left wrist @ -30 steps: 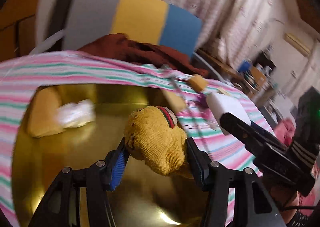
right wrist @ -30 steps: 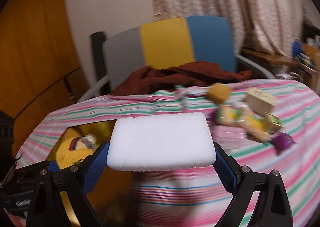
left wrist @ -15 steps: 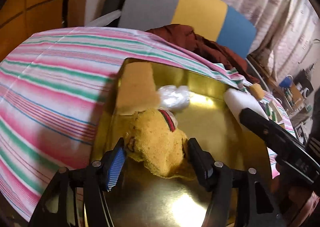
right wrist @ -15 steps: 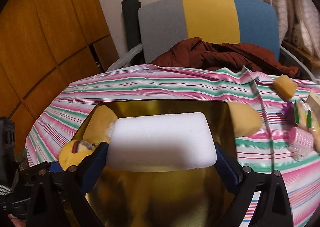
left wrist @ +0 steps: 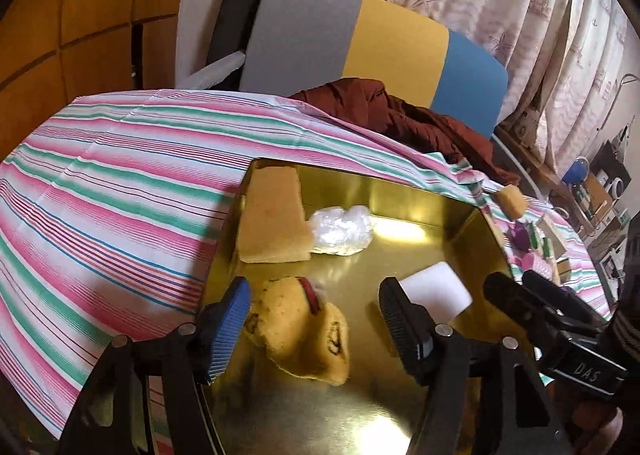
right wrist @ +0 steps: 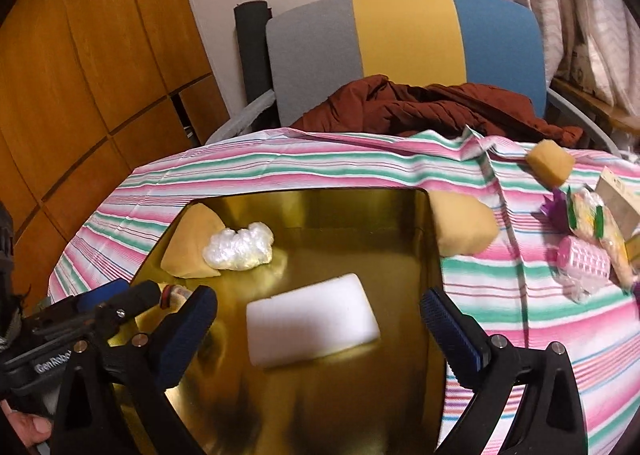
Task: Organize objects
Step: 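Carry the foam block and knitted toy into the gold tray and open both tools, then move both tools back from the tray toward the remaining items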
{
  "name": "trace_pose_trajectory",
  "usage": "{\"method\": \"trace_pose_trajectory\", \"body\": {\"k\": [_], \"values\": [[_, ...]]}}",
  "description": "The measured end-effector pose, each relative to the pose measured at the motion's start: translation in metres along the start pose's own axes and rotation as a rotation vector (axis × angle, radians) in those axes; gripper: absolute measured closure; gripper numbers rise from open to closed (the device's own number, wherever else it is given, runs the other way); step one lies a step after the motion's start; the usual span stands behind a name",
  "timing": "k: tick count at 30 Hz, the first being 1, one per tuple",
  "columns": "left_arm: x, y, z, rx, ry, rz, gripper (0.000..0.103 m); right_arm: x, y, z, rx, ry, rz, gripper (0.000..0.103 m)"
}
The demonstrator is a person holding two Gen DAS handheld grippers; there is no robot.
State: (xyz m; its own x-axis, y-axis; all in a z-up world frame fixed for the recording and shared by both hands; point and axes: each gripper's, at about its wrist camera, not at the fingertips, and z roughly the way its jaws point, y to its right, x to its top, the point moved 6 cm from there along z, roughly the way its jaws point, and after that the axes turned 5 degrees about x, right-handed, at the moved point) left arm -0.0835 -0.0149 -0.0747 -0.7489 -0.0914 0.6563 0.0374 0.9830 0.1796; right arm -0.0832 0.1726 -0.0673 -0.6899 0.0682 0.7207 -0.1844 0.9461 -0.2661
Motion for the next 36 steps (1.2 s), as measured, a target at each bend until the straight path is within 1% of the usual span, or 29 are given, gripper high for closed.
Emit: {"method": "trace_pose_trajectory", "body": {"k": [3, 6, 13, 16, 19, 25, 29, 33, 36], "values": [[-0.002, 0.009, 0.0, -0.044, -0.017, -0.003, 0.035, -0.001, 0.007, -0.004, -0.005, 0.006, 0.016, 0.0], [-0.006, 0.022, 0.002, -0.071, -0.03, 0.012, 0.036, -0.002, 0.014, -0.01, -0.02, 0.012, 0.025, 0.0], [-0.014, 0.053, 0.004, -0.11, -0.06, 0.067, 0.035, 0.002, 0.037, -0.03, -0.061, 0.043, 0.05, 0.0], [-0.015, 0.068, 0.003, -0.123, -0.056, 0.096, 0.035, 0.003, 0.052, -0.041, -0.093, 0.062, 0.068, 0.0], [-0.016, 0.082, 0.0, -0.135, -0.041, 0.127, 0.025, 0.002, 0.071, -0.051, -0.127, 0.075, 0.095, 0.0], [-0.023, 0.113, -0.002, -0.177, -0.056, 0.195, 0.024, -0.009, 0.12, -0.074, -0.21, 0.096, 0.179, 0.0], [-0.03, 0.138, -0.004, -0.212, -0.074, 0.237, 0.024, -0.028, 0.158, -0.086, -0.285, 0.088, 0.22, 0.0], [-0.04, 0.169, -0.007, -0.281, -0.108, 0.29, 0.024, -0.054, 0.205, -0.099, -0.362, 0.069, 0.284, 0.0], [-0.047, 0.194, -0.009, -0.348, -0.153, 0.307, 0.024, -0.068, 0.242, -0.111, -0.417, 0.065, 0.331, 0.0]]}}
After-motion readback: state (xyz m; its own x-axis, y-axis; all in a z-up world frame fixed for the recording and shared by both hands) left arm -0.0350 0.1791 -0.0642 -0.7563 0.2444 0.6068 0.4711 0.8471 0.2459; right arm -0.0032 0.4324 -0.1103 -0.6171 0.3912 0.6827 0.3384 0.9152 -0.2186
